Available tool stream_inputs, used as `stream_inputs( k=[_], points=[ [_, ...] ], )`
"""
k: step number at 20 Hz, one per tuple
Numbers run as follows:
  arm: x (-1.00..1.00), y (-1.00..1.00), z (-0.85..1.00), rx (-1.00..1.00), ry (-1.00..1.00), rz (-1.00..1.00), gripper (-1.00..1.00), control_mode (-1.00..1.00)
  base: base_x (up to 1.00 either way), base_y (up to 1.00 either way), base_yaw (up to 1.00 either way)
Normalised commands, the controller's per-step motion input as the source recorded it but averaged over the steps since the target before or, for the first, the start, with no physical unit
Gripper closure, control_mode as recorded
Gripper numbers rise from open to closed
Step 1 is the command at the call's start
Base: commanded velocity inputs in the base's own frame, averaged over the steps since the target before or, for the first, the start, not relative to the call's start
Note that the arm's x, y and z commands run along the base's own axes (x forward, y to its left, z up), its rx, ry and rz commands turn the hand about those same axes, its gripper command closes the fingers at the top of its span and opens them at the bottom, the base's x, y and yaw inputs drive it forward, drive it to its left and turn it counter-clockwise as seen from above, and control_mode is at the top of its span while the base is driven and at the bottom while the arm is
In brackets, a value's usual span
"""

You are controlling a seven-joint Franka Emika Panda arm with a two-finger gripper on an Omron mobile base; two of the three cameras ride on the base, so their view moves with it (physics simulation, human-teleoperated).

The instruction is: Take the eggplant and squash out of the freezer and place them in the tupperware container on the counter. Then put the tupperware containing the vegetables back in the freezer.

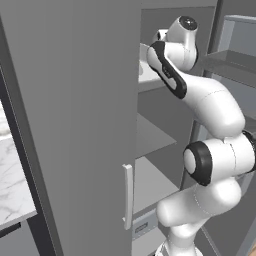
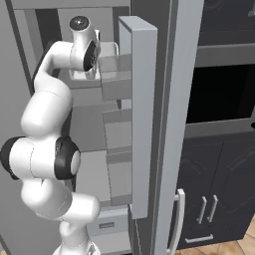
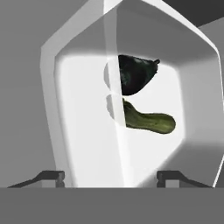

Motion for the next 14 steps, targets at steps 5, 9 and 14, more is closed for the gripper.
stream_inputs(
  k=[5, 9, 14],
  points=[
    [0.00, 0.00, 0.04, 0.00, -0.09, -0.04, -1.00, -1.00, 0.00, 0.00, 0.00],
    [-0.43, -0.07, 0.21, 0.03, -0.04, -0.01, -1.00, -1.00, 0.00, 0.00, 0.00],
    [-0.69, -0.03, 0.16, 0.01, -0.02, 0.00, -1.00, -1.00, 0.00, 0.00, 0.00]
  ],
)
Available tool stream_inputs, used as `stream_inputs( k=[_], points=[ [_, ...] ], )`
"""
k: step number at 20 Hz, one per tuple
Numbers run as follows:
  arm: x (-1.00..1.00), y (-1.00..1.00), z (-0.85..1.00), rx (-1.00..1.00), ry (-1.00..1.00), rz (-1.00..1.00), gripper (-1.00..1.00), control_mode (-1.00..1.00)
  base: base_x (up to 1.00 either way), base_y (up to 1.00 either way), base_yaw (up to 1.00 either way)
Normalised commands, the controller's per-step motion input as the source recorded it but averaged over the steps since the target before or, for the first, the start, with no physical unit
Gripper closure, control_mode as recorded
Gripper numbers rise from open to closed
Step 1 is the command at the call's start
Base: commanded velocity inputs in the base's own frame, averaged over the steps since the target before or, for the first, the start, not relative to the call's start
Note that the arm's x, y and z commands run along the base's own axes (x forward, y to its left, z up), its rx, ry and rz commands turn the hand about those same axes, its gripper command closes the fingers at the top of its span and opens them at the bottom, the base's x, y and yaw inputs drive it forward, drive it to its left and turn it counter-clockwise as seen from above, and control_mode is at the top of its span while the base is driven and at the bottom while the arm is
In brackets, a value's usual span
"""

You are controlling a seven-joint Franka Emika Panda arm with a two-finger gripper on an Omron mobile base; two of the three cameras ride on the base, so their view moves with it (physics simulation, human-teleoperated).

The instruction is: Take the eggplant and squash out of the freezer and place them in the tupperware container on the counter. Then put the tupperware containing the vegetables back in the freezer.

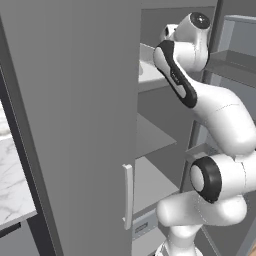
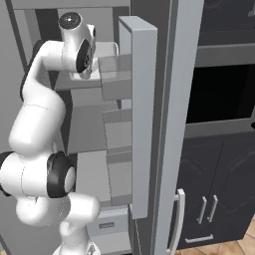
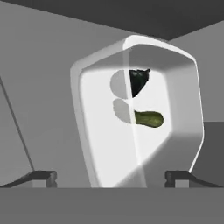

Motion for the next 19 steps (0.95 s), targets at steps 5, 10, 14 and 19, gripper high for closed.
stream_inputs(
  k=[5, 10, 14, 19],
  points=[
    [-0.98, 0.00, 0.02, 0.00, -0.06, 0.00, -1.00, -1.00, 0.00, 0.00, 0.00],
    [-1.00, 0.00, 0.10, 0.00, -0.08, 0.00, -1.00, -1.00, 0.00, 0.00, 0.00],
    [-1.00, 0.00, 0.10, 0.00, -0.10, 0.00, -1.00, -1.00, 0.00, 0.00, 0.00],
    [-1.00, 0.00, 0.05, 0.00, -0.12, -0.01, -1.00, -1.00, 0.00, 0.00, 0.00]
  ],
)
